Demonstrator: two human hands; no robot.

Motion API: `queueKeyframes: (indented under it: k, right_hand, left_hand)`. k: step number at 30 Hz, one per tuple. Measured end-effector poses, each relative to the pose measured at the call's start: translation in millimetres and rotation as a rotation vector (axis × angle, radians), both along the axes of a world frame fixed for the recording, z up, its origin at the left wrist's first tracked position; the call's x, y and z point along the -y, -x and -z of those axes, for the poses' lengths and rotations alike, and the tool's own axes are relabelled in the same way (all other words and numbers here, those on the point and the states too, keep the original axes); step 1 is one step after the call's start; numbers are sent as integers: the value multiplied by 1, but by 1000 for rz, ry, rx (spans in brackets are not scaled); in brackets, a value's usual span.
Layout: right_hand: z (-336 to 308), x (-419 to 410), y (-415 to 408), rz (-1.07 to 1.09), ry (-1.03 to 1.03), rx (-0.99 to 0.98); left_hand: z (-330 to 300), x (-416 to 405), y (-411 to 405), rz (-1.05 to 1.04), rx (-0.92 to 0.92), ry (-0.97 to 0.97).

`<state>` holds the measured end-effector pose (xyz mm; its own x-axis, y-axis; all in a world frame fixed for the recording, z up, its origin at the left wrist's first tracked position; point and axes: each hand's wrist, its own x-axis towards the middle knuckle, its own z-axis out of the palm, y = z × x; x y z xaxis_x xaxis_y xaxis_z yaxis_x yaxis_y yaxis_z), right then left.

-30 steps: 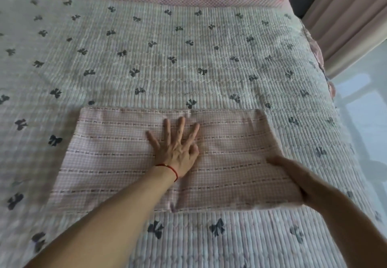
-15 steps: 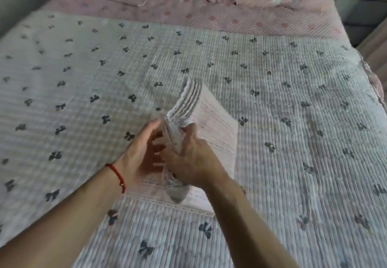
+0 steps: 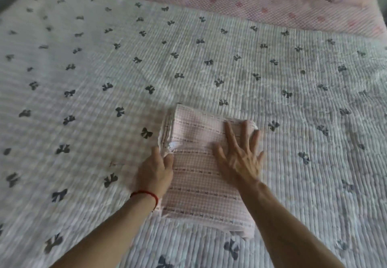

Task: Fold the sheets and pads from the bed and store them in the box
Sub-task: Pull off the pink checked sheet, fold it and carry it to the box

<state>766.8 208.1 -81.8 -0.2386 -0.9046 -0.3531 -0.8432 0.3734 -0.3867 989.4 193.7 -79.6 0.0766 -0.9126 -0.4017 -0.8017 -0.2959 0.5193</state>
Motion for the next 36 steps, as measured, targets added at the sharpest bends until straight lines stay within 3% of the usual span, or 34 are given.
queueKeyframes:
  k: [3,5,8,13,16,23,26,28,31,33,36]
  right_hand:
    - [26,1,-4,17,-52,-123]
    - [37,2,-6,41,-36,-150]
    - [50,5,-7,77,-3,-185]
    - [68,11,-6,108,27,-182]
    - [73,10,-7,128,67,-182]
    - [74,9,5,88,74,-79]
    - [47,-3,22,-8,137,109]
    - [18,-28,38,159,120,425]
    - [-29,-83,35,528,-235,984]
    - [-74,-112,16,516,-477,1164]
    - [-152,-151,-15,363,-700,1257]
  left_hand:
    - [21,5,11,150,393,205]
    - [29,8,12,188,440,236]
    - [31,12,8,155,241,204]
    - [5,46,10,75,26,-217]
    - [-4,67,14,40,-10,-406]
    - [-26,60,27,67,-126,-379]
    - [-69,34,41,-6,-157,-300]
    - [-108,2,47,-44,-218,-237]
    - [-174,-56,41,-122,-358,-96]
    - [-221,-99,15,-216,-418,-33]
    - [-279,-184,-40,-400,-435,-11]
